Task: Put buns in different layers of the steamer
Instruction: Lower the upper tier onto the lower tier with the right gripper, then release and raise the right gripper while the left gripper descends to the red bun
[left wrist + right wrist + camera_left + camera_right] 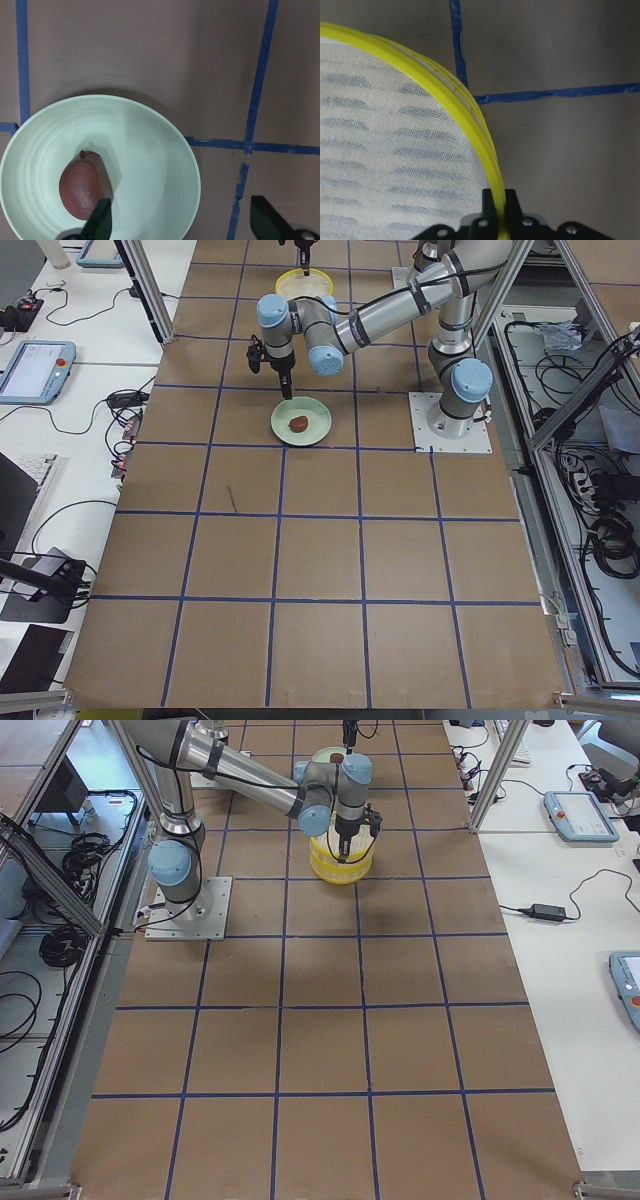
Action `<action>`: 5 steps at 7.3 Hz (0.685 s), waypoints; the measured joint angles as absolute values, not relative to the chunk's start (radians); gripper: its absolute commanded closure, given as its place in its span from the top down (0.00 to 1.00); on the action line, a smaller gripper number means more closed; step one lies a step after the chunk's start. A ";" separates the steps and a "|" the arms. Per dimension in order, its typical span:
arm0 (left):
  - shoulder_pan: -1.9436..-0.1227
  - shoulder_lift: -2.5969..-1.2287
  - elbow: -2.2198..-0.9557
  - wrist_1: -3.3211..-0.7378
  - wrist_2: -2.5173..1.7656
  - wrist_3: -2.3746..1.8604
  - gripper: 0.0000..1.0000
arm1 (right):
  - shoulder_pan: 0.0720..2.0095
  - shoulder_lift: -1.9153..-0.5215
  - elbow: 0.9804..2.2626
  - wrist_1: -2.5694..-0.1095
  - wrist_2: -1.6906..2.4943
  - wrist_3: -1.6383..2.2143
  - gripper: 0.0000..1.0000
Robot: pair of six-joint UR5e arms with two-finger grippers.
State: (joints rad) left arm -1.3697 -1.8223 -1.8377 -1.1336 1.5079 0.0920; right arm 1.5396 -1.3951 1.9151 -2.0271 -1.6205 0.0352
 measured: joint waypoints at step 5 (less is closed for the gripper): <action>-1.369 -1.822 -1.834 -1.134 1.510 0.093 0.97 | 1.539 -1.396 1.915 -2.039 -1.617 0.029 0.83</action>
State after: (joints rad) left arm -1.3693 -1.8224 -1.8342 -1.1336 1.5099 0.0931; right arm 1.5388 -1.3959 1.9146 -2.0392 -1.6168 0.0290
